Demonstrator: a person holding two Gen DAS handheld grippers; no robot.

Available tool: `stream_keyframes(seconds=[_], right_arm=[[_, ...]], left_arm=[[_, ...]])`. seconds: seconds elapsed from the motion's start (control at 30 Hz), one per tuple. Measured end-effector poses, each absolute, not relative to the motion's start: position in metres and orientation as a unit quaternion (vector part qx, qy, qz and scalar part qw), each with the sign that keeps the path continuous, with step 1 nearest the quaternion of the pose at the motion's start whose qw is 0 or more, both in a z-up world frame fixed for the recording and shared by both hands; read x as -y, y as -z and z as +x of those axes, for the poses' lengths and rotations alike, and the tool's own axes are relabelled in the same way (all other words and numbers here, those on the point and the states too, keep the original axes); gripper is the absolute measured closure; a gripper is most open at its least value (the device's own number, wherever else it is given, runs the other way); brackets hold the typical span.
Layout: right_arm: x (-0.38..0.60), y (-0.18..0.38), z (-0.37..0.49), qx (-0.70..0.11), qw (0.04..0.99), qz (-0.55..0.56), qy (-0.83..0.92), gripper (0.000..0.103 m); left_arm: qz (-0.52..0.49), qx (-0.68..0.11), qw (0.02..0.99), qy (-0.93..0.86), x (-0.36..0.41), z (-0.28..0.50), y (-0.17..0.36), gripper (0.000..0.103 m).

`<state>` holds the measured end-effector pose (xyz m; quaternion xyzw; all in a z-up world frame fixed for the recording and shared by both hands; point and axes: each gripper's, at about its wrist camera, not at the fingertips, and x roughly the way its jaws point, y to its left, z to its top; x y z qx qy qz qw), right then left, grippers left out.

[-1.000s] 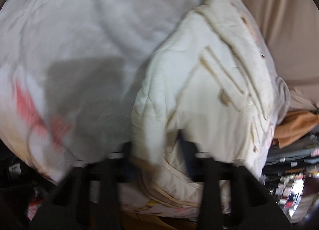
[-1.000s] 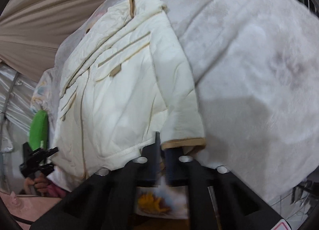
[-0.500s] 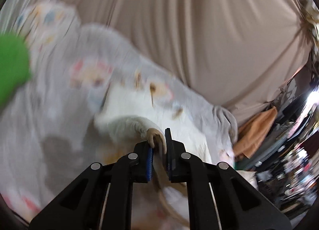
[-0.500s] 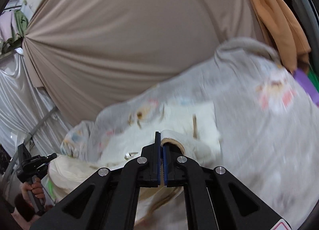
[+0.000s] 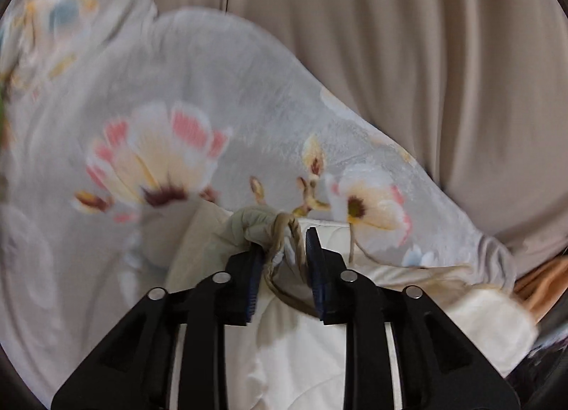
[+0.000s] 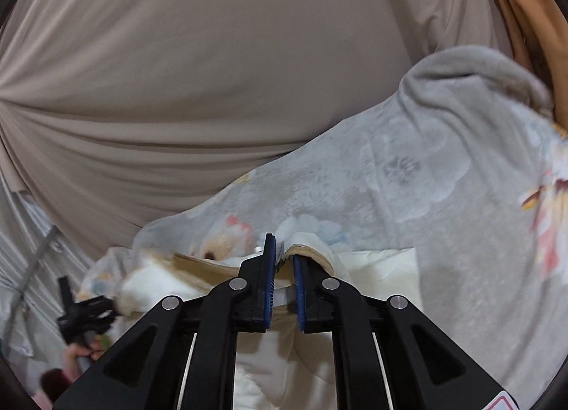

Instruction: Fold large clothes

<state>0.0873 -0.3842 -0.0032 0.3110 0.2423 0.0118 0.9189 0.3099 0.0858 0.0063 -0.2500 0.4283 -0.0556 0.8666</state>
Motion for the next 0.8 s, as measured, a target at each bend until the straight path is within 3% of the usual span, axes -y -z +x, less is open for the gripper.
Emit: stream_keyframes(seconds=[0.07,0.17,0.23,0.33,0.43,0.5,0.63,0.8], right_arm=[[0.392,0.011,0.080,-0.218,0.911,0.348,-0.037,0.082],[0.400,0.015,0.083,-0.205,0.904,0.374,-0.032,0.068],[0.404,0.006,0.085,-0.174,0.912,0.372,-0.014,0.052],[0.407,-0.010,0.079,-0.152,0.925,0.349,0.014,0.045],[0.399,0.001,0.063,-0.202,0.936,0.285,0.052,0.039],[0.391,0.024,0.046,-0.258,0.932,0.246,0.060,0.037],[0.377,0.089,-0.003,-0.356,0.899,0.243,0.078,0.034],[0.371,0.142,-0.012,-0.411,0.860,0.295,0.066,0.034]], left_arm=[[-0.274,-0.401,0.871,0.079,-0.091,0.310,-0.009,0.067],[-0.258,-0.356,0.896,0.063,-0.092,0.312,-0.021,0.041],[-0.235,-0.330,0.913,0.051,-0.093,0.316,-0.028,0.033],[-0.226,-0.351,0.908,0.044,-0.098,0.320,-0.025,0.031],[-0.226,-0.388,0.891,0.062,-0.109,0.303,-0.006,0.030],[-0.222,-0.416,0.879,0.067,-0.115,0.285,0.011,0.022],[-0.221,-0.486,0.843,0.070,-0.124,0.235,0.071,0.018],[-0.245,-0.485,0.838,0.053,-0.134,0.212,0.100,0.017]])
